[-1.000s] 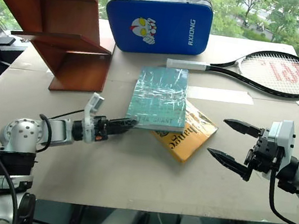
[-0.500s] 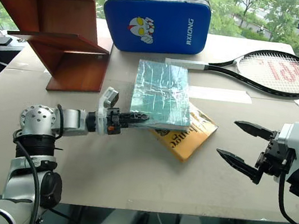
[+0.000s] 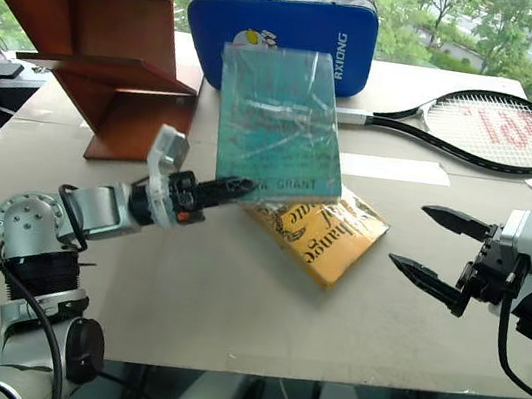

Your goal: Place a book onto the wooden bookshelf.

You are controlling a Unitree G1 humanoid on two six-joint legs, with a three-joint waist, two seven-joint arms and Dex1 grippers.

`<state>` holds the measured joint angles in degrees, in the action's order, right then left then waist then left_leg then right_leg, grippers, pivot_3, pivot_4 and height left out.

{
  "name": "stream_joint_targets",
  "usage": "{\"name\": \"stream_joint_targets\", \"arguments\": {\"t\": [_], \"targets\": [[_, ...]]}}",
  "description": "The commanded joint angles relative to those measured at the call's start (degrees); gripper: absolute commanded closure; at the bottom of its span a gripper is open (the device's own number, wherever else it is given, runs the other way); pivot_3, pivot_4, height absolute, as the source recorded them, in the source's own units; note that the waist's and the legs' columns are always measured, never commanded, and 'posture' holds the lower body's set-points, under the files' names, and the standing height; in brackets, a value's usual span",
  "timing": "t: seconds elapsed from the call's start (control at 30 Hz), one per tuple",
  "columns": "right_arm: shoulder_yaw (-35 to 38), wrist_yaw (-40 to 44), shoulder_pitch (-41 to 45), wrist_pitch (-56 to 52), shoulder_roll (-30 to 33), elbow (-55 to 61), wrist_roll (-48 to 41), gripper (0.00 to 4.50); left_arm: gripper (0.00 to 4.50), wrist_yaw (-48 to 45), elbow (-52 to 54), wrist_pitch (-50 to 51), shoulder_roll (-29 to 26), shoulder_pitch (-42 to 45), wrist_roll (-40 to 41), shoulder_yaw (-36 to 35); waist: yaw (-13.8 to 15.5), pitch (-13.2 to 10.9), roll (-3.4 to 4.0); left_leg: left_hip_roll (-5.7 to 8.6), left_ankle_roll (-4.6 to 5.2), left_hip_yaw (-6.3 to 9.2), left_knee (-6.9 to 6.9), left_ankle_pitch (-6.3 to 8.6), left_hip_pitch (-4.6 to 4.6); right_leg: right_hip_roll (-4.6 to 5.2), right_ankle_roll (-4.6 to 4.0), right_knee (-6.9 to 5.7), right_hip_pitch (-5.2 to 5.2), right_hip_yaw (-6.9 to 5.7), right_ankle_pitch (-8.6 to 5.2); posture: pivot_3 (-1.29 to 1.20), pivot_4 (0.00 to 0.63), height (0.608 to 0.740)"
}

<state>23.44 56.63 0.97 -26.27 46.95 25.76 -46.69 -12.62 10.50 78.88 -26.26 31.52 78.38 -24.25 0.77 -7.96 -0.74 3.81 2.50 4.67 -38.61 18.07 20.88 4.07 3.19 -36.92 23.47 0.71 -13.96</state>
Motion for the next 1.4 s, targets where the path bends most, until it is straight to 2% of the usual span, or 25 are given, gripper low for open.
{"name": "stream_joint_targets", "arguments": {"t": [0.03,0.13,0.27,0.37,0.47,0.6,0.7,0.83,1.1,1.17,1.4], "targets": [[1.13,-1.55,3.98,-0.48,-0.34,-1.21,-2.34,0.00,4.49,-8.97,12.57,-13.78,-7.66,6.44,-13.76,7.41,0.00,0.03,0.06,0.01,-0.01,-0.03,0.04,0.00,-0.02,-0.01,0.00,0.01,0.00,0.02,0.00,0.00,0.150,0.740],[-0.33,-2.81,8.98,-0.93,-1.62,-3.28,-3.23,0.00,4.49,-20.58,16.69,-30.19,-18.12,11.55,-31.17,16.91,-0.12,0.00,0.09,0.02,-0.02,-0.08,0.12,-0.01,-0.04,-0.04,0.00,0.06,0.01,0.03,0.00,0.00,0.150,0.740],[-1.93,-3.96,15.27,-1.33,-3.54,-6.07,-3.87,0.00,4.49,-28.76,10.62,-58.14,-29.46,15.43,-58.50,26.94,-0.31,-0.02,0.15,0.02,-0.02,-0.21,0.34,-0.02,-0.12,-0.05,-0.01,0.17,0.01,0.14,-0.01,0.00,0.150,0.740],[-2.61,-6.92,21.53,-2.41,-5.48,-8.11,-5.40,0.00,4.49,-29.27,-0.10,-75.24,-38.91,19.13,-75.93,29.35,-0.61,-0.24,0.22,0.01,-0.02,-0.22,0.35,-0.02,-0.04,-0.07,-0.01,0.17,0.11,0.14,-0.01,0.00,0.150,0.740],[-2.47,-9.55,24.80,-5.51,-6.34,-8.78,-7.79,0.00,4.49,-29.88,-8.51,-84.40,-46.17,17.90,-84.17,28.98,-1.18,-0.26,0.25,0.00,-0.01,-0.24,0.44,-0.02,-0.01,-0.07,-0.01,0.18,0.20,0.16,-0.01,0.00,0.150,0.740],[-2.75,-11.04,26.76,-8.08,-6.37,-9.12,-9.28,0.00,4.49,-26.97,-16.91,-90.76,-51.81,16.93,-90.86,25.95,-1.08,-0.26,0.20,0.02,0.02,-0.06,0.32,-0.01,0.43,-0.04,0.01,0.18,0.48,-0.01,-0.01,0.00,0.150,0.740],[-3.02,-10.40,27.08,-8.41,-6.20,-9.05,-9.17,0.00,4.49,-26.48,-20.96,-93.26,-55.22,13.58,-92.57,23.21,-1.39,-0.30,0.13,0.10,0.03,0.14,-0.06,-0.01,1.22,-0.03,0.06,-0.02,1.07,-0.41,0.03,0.00,0.150,0.740],[-2.96,-9.32,27.93,-8.79,-6.72,-8.97,-10.64,0.00,4.49,-26.30,-25.38,-94.90,-58.30,7.85,-93.65,19.09,-1.81,-0.30,0.14,0.10,0.03,0.13,-0.21,-0.01,1.29,0.03,0.06,-0.06,1.08,-0.76,0.03,0.00,0.150,0.740],[-3.98,-7.26,27.93,-8.27,-7.18,-8.75,-10.72,0.00,4.49,-16.65,-35.01,-96.01,-57.42,-4.98,-98.24,14.97,-1.69,-0.32,0.08,0.09,0.04,0.12,-0.17,-0.01,1.11,0.04,0.06,-0.27,1.04,-0.75,0.03,0.00,0.150,0.740],[-3.95,-7.35,27.83,-8.26,-7.14,-8.61,-10.45,0.00,4.49,-14.91,-36.77,-96.20,-57.71,-5.30,-99.07,14.94,-1.59,-0.35,-0.15,0.09,0.04,0.13,-0.25,0.00,1.13,0.06,0.06,-0.38,1.05,-0.75,0.03,0.00,0.150,0.740],[-3.78,-7.39,26.76,-7.97,-7.08,-8.10,-9.73,0.00,4.49,-13.62,-42.93,-99.70,-58.35,-4.71,-99.89,16.65,-2.92,-0.35,-0.16,0.10,0.05,0.06,-0.26,0.01,1.14,0.09,0.05,-0.74,1.19,-0.64,0.03,0.00,0.150,0.740]]}}
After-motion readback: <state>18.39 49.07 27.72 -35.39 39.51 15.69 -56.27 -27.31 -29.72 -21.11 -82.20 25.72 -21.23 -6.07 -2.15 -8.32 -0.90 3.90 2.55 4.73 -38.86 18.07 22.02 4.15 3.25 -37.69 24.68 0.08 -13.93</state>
